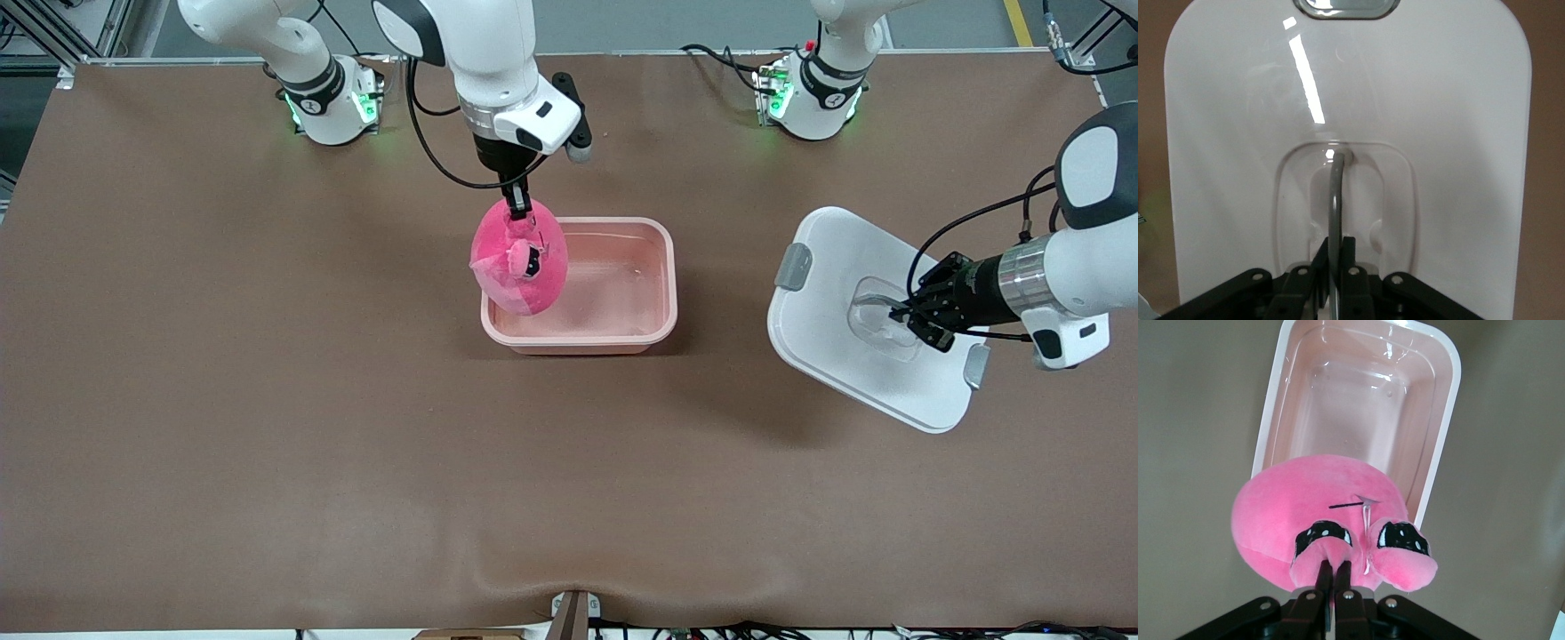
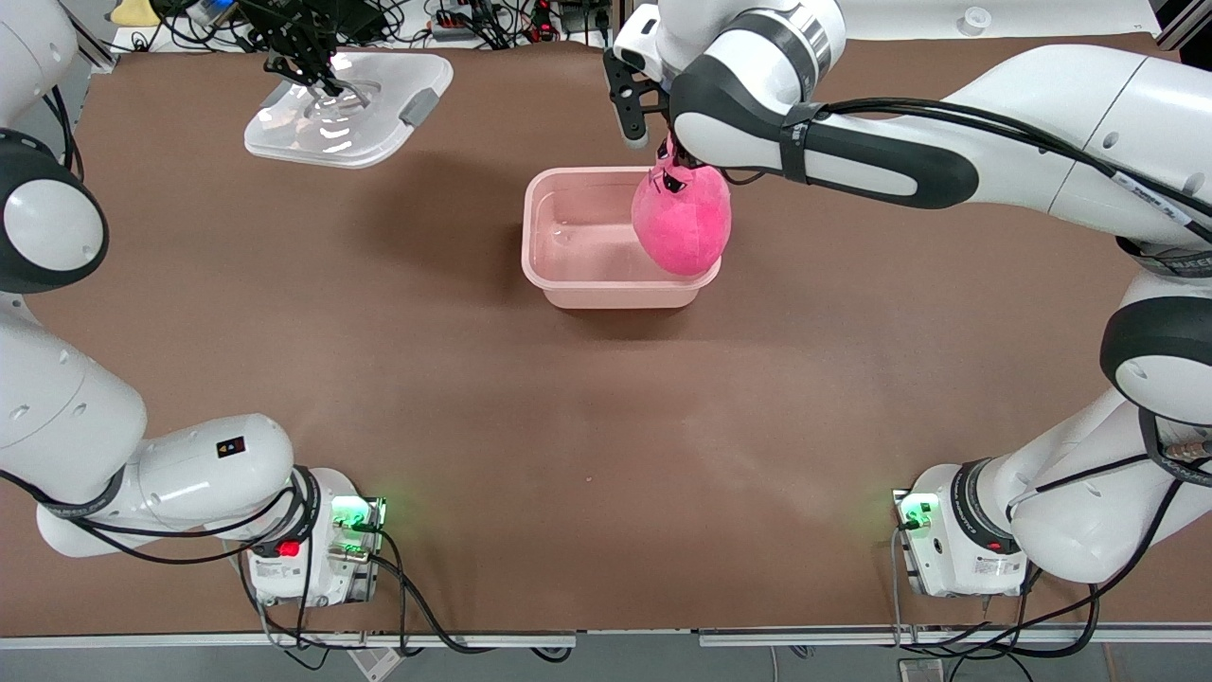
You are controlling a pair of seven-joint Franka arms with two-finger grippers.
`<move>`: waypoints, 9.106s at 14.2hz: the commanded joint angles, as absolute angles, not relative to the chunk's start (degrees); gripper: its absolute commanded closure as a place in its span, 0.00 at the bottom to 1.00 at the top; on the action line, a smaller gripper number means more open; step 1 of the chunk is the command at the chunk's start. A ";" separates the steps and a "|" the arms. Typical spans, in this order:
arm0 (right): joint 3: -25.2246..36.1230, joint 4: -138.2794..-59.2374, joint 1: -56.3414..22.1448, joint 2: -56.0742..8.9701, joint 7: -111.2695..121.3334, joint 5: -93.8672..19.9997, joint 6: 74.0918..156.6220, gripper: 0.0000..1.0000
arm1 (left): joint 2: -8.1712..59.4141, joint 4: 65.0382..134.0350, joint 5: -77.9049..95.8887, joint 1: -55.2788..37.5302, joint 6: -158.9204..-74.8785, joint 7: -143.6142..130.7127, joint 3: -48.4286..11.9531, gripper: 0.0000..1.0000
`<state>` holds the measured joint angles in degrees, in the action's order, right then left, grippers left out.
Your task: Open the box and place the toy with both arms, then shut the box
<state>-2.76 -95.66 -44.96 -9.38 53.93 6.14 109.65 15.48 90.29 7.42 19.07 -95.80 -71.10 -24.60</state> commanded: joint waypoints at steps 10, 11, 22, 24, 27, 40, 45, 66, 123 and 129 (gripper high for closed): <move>-1.85 -95.36 -44.04 -8.26 50.82 7.12 108.11 0.00 | 16.00 89.30 9.05 19.60 -95.27 -71.80 -25.05 1.00; -1.85 -95.27 -43.86 -7.91 47.49 7.12 106.45 0.00 | 16.00 89.30 9.05 19.51 -95.19 -71.98 -25.05 1.00; -0.53 -87.02 -38.07 -6.94 13.63 6.42 92.56 0.00 | 16.08 88.68 8.17 15.13 -95.27 -75.76 -25.58 1.00; -1.14 -86.14 -30.37 -6.95 13.27 1.18 91.41 0.00 | 16.08 88.68 8.09 13.28 -95.27 -76.20 -25.49 1.00; -0.53 -86.13 -19.89 -5.28 13.62 -6.60 87.99 0.00 | 17.13 88.77 5.72 10.47 -95.54 -76.46 -25.58 1.00; 6.51 -96.67 -2.74 1.14 3.69 1.05 93.15 0.00 | 23.46 88.77 -2.37 -7.81 -104.40 -100.34 -25.49 1.00; 6.50 -96.68 -0.26 0.70 5.63 0.35 92.99 0.00 | 24.26 88.77 -6.49 -11.77 -108.01 -110.89 -25.40 1.00; 6.15 -95.80 -0.53 -0.53 5.10 -0.44 96.06 0.00 | 30.50 83.85 -14.32 -28.91 -112.41 -142.47 -24.87 1.00; 6.33 -92.38 0.44 -1.41 5.80 0.17 94.13 0.00 | 31.91 83.94 -17.58 -28.05 -111.27 -142.93 -24.87 0.00; 6.42 -92.20 0.79 -1.41 5.80 0.18 94.13 0.00 | 25.33 81.39 -14.51 -20.15 -104.86 -123.10 -25.66 0.00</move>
